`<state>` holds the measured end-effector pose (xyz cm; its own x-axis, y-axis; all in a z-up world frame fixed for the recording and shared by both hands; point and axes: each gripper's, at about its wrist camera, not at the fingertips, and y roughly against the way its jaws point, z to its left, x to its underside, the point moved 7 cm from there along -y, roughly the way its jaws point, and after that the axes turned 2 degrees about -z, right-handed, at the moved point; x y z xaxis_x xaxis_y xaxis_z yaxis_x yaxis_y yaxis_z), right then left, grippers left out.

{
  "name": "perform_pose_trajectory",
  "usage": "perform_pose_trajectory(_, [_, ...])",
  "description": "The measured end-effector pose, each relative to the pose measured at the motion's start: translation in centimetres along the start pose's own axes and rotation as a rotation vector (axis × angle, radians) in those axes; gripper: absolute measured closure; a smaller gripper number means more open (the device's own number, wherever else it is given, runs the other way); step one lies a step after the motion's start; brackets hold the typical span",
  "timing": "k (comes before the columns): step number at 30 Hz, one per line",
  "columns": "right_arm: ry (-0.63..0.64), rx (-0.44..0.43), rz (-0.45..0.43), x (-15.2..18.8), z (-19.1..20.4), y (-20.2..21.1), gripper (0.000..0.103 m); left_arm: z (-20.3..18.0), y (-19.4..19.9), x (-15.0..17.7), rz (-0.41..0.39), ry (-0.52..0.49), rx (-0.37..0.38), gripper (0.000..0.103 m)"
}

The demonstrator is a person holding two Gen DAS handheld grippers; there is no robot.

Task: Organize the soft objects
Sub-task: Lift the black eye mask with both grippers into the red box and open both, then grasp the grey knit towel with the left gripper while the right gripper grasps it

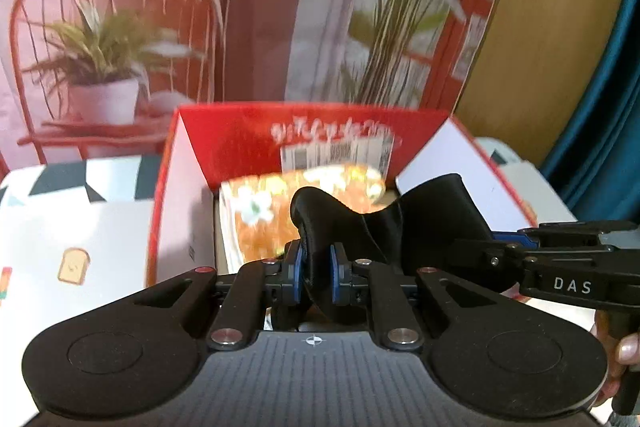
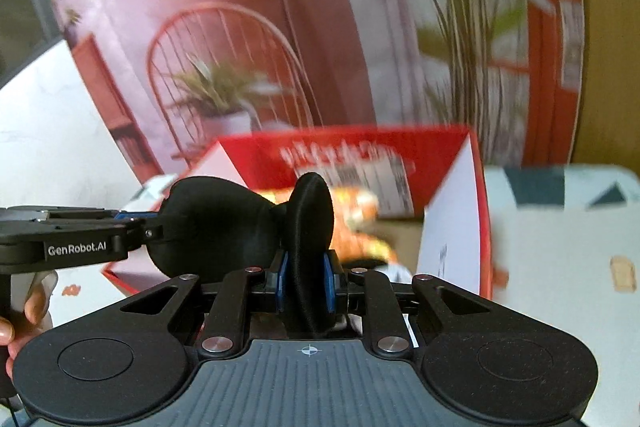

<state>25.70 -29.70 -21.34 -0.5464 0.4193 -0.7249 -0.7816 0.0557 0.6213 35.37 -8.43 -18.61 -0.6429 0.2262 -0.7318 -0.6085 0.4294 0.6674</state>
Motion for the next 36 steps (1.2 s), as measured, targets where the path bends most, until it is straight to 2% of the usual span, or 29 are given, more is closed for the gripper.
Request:
perform_pose_trajectory(6, [-0.039, 0.004, 0.057, 1.2, -0.7, -1.9, 0.086, 0.1, -1.5, 0.3, 0.042, -0.025, -0.005, 0.088])
perform_pose_trajectory(18, [-0.087, 0.018, 0.080, 1.5, -1.4, -2.5, 0.085, 0.1, -2.3, 0.4, 0.064, -0.036, -0.026, 0.088])
perform_pose_trajectory(21, [-0.076, 0.041, 0.071, 1.4, -1.5, -2.1, 0.079, 0.2, -2.0, 0.3, 0.055, -0.044, -0.041, 0.080])
perform_pose_trajectory(23, [-0.055, 0.071, 0.054, 1.1, -1.6, -1.7, 0.070, 0.3, -1.5, 0.2, 0.040, -0.055, -0.053, 0.056])
perform_pose_trajectory(25, [-0.021, 0.105, 0.026, 0.8, -1.6, -1.0, 0.066, 0.4, -0.5, -0.1, 0.005, -0.060, -0.058, 0.047])
perform_pose_trajectory(28, [0.046, 0.171, -0.035, 0.2, -1.4, 0.5, 0.047, 0.9, 1.7, -0.7, -0.048, -0.064, -0.068, 0.036])
perform_pose_trajectory(29, [0.068, 0.181, -0.062, 0.1, -1.2, 1.2, 0.048, 1.1, 2.7, -0.8, -0.071, -0.061, -0.073, 0.032])
perform_pose_trajectory(33, [0.106, 0.159, -0.137, 0.1, -0.5, 3.7, 0.047, 2.1, 6.7, 0.0, -0.135, -0.028, -0.073, 0.030])
perform_pose_trajectory(36, [0.135, 0.120, -0.196, 0.8, 0.3, 5.9, 0.045, 3.3, 9.3, 2.2, -0.153, 0.033, -0.086, 0.029])
